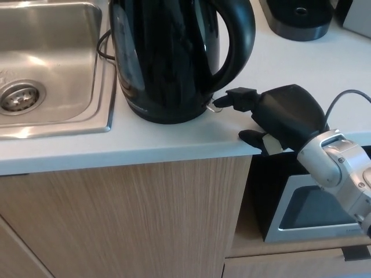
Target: Pick up a kettle using the right hand on left side of the counter and then walk right towards the kettl base and turn on the kettle
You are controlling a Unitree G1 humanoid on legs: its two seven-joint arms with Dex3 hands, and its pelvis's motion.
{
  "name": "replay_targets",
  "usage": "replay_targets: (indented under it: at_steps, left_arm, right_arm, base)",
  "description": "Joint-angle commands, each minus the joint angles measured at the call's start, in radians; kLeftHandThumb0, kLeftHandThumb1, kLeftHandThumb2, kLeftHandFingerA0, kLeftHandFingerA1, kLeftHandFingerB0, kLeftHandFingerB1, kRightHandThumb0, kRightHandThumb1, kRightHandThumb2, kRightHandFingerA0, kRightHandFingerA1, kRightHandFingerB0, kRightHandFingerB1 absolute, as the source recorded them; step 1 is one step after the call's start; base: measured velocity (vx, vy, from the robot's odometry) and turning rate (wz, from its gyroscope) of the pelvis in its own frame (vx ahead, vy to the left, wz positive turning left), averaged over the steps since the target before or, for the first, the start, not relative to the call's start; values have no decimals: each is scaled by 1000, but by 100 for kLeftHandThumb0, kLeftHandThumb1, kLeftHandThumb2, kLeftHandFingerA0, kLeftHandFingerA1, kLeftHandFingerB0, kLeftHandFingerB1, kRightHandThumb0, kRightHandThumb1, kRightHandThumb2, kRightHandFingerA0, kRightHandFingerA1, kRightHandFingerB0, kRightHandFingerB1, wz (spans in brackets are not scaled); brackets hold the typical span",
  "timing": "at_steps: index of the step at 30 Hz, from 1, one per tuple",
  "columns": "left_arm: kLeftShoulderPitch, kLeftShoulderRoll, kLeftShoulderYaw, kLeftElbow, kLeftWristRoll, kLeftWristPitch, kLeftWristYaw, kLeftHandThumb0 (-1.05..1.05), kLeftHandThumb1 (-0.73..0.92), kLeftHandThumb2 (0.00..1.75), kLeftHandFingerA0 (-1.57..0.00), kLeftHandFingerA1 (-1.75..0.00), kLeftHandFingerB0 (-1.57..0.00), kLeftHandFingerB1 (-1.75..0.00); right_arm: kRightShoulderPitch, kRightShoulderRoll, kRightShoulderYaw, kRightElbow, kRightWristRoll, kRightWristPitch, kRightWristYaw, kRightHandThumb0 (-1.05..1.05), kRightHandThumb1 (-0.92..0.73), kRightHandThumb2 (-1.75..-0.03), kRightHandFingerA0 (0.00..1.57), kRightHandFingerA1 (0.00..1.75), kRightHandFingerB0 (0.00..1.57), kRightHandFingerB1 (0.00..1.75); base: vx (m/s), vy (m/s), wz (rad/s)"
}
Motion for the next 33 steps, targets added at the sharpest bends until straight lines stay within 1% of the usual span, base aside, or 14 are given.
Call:
replay_targets:
  at_steps: [1, 2, 6, 10, 12, 16, 18, 19, 20, 24, 25, 31, 32, 33]
  left_arm:
    - [-12, 17, 1, 12, 3, -15, 2, 29, 57, 123, -96, -111, -84, -96]
    - [-14, 19, 1, 12, 3, -13, 4, 27, 56, 119, -100, -106, -85, -94]
    - [-9, 20, 4, -2, -2, -10, 0, 27, 57, 118, -101, -107, -85, -94]
    - [-17, 23, 1, 3, 2, -8, 1, 30, 57, 121, -97, -113, -84, -97]
    - [-23, 28, 0, 13, 6, -14, 1, 28, 56, 118, -99, -106, -84, -93]
    - [-24, 28, -1, 16, 6, -17, 2, 28, 57, 121, -94, -111, -83, -95]
    - [-18, 26, -4, 1, 7, -12, 4, 29, 58, 120, -92, -111, -81, -94]
    - [-17, 25, -4, 1, 8, -15, 5, 28, 56, 119, -100, -107, -82, -92]
    - [-20, 24, -4, 9, 7, -19, 4, 28, 56, 119, -99, -106, -83, -92]
    - [-25, 27, -2, 19, 5, -22, 3, 28, 56, 119, -99, -106, -83, -92]
    - [-11, 28, -2, 14, 5, -31, -2, 26, 56, 119, -99, -106, -83, -92]
    - [-7, 26, 2, 13, -2, -28, -6, 27, 56, 120, -100, -107, -84, -93]
    - [-3, 26, 0, 15, 4, -29, 3, 26, 55, 117, -103, -107, -88, -95]
    - [-6, 26, 1, 23, 4, -26, 6, 23, 56, 111, -96, -117, -84, -98]
  right_arm:
    - [38, -3, 49, 12, -27, 36, 68, -15, -56, -63, 87, 140, 50, 48]
    - [48, -5, 59, 12, -29, 26, 65, -18, -51, -63, 90, 140, 51, 51]
    - [78, -18, 94, 14, -35, -12, 48, -22, -50, -61, 95, 140, 56, 54]
    - [95, -36, 143, 16, -70, -26, 11, -19, -56, -66, 96, 150, 52, 55]
    - [108, -45, 171, 21, -93, -40, -16, -17, -55, -68, 96, 155, 53, 55]
    - [112, -52, 196, 8, -94, -19, -4, -18, -57, -69, 95, 157, 51, 54]
    - [125, -49, 210, -6, -99, -3, 10, -19, -60, -69, 88, 156, 49, 52]
    - [136, -45, 217, -14, -98, 7, 22, -22, -61, -67, 84, 150, 49, 51]
    - [155, -37, 227, -21, -97, 19, 36, -22, -60, -71, 86, 156, 49, 53]
    - [169, -32, 235, -28, -100, 30, 43, -22, -60, -71, 86, 156, 49, 53]
    - [196, -30, 237, -31, -88, 36, 56, -19, -60, -73, 89, 162, 48, 54]
    - [206, -35, 228, -43, -72, 31, 56, -19, -58, -74, 88, 162, 48, 55]
    - [210, -47, 179, -120, -31, 19, 36, -19, -62, -71, 97, 167, 48, 51]
    - [212, -56, 144, -173, 2, -6, 22, -16, -59, -74, 97, 167, 50, 52]
  base:
    - [0, 0, 0]
    - [0, 0, 0]
    - [0, 0, 0]
    - [0, 0, 0]
    - [0, 0, 0]
    - [0, 0, 0]
    - [0, 0, 0]
    - [0, 0, 0]
    - [0, 0, 0]
    - [0, 0, 0]
    - [0, 0, 0]
    - [0, 0, 0]
    - [0, 0, 0]
    - [0, 0, 0]
